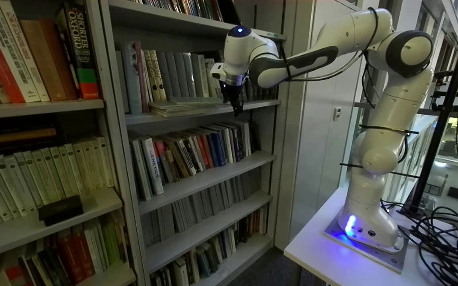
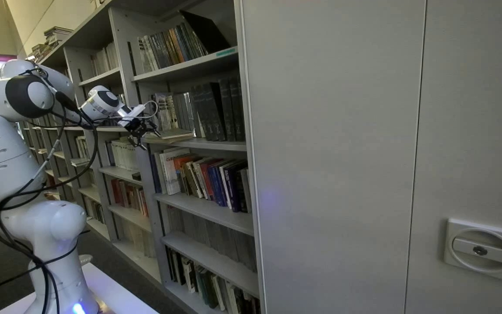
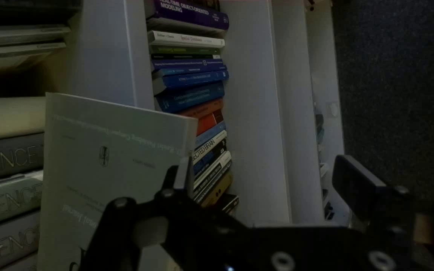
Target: Take the book that lies on top of the standing books and put it on the pile, and pull out another book and put it on the pile
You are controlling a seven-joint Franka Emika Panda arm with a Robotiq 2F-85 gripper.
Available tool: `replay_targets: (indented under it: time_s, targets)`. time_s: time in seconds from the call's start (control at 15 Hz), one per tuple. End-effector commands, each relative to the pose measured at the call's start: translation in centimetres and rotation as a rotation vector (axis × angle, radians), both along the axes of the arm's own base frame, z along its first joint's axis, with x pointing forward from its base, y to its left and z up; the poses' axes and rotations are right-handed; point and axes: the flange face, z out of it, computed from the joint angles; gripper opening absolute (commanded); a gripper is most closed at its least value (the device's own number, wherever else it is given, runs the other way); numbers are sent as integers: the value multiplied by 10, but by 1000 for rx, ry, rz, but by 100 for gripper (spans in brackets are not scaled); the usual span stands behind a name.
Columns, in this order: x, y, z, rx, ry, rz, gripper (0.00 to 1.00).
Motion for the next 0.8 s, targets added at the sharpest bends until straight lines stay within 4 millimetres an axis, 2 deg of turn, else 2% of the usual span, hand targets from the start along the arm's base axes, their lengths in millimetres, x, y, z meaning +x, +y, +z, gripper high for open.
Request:
replay_targets:
  time_s: [0.0, 0.73]
  targets:
    - [18, 3, 9, -20, -34, -4, 100]
    - [16, -8, 12, 6, -40, -43, 100]
